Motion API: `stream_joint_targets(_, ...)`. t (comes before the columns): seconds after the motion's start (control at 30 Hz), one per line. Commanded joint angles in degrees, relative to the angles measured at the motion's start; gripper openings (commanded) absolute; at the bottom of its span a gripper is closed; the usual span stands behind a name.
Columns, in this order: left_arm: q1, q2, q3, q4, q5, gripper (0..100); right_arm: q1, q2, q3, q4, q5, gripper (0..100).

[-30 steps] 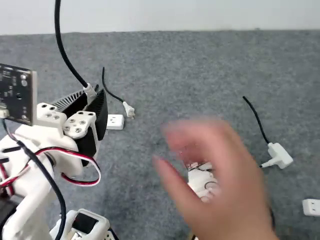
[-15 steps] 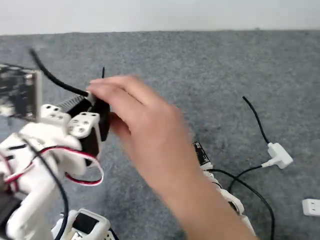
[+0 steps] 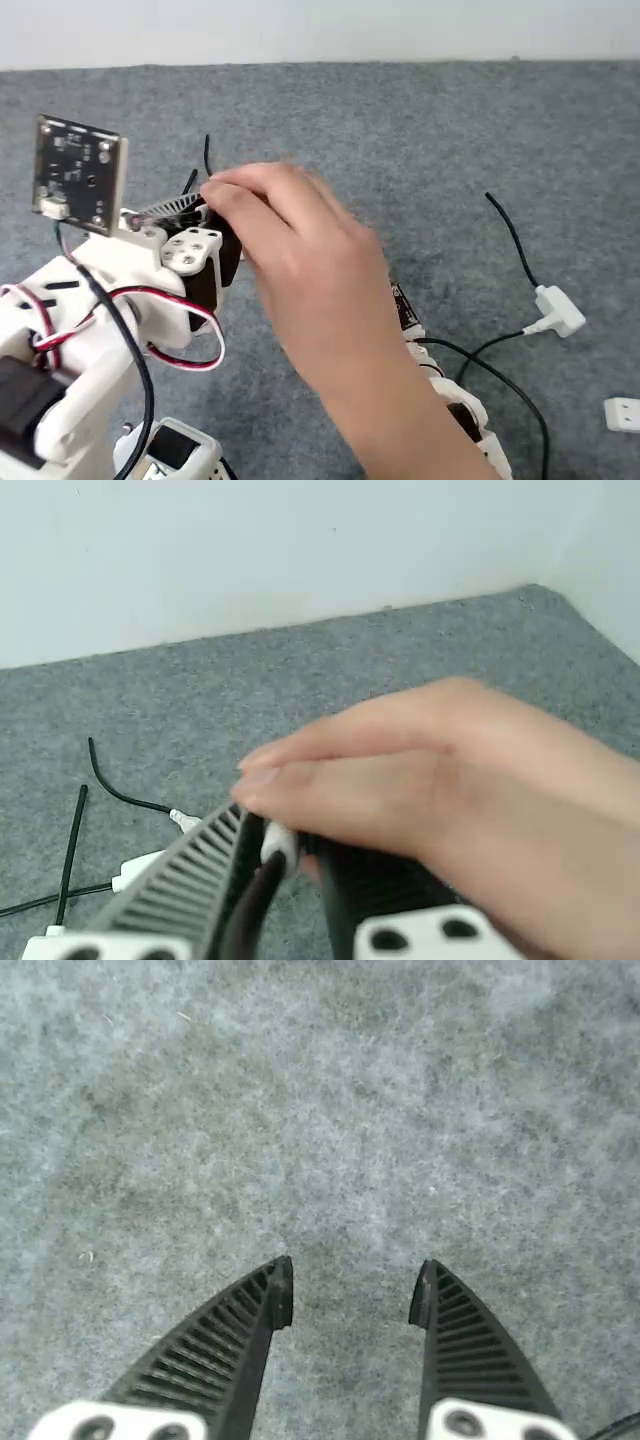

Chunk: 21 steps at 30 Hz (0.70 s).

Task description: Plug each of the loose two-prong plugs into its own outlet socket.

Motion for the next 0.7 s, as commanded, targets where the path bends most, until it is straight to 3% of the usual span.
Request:
stream_joint_targets(0.0, 0.18, 0.26, 1.10, 1.32, 0.70, 1, 0.66, -0.75, 0.97, 0.40, 0.88, 19.9)
stream_joint_targets(0.43, -1.05, 0.53, 2.15, 1.93, 0.70, 1, 0.66, -0.75, 0.97, 0.40, 0.88, 19.9)
stream_joint_targets(0.67, -7.65, 0.79, 18.07, -4.75, 0.53, 1, 0.66, -0.75, 0.97, 0.40, 0.88, 19.9)
